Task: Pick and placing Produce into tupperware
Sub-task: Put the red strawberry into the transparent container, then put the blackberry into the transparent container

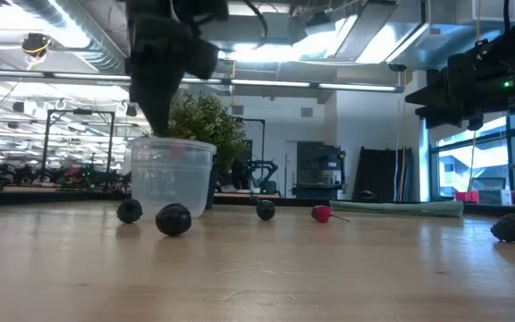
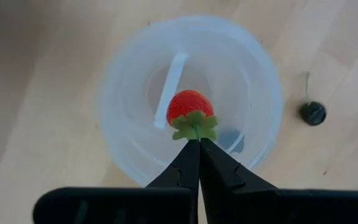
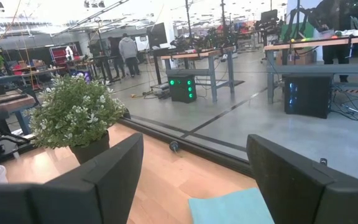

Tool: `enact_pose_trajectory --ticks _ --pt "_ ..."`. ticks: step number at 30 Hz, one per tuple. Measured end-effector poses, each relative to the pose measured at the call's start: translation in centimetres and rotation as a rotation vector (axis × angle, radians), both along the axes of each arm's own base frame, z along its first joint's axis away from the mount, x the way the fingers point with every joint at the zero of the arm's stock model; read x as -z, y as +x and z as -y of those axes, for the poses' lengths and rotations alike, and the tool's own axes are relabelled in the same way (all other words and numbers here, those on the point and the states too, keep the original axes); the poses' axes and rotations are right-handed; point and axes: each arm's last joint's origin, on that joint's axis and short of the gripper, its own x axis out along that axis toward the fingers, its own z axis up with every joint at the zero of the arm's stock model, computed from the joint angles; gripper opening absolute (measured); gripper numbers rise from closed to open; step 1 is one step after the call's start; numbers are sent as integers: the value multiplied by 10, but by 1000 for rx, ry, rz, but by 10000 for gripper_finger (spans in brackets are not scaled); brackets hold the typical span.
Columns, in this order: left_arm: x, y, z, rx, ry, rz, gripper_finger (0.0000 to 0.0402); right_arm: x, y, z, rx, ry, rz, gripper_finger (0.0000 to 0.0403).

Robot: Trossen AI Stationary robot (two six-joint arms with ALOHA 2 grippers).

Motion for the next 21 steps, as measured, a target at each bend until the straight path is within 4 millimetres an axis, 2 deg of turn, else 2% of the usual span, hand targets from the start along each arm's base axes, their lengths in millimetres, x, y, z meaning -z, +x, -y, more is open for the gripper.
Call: enact_pose_trajectory --ticks 3,10,21 --pt "9 7 1 22 -2 -50 0 0 0 0 0 0 0 288" --pt "11 13 2 35 -1 -52 3 0 0 0 0 0 -1 288" --pt "11 13 -3 15 5 -49 43 0 0 0 0 0 0 288"
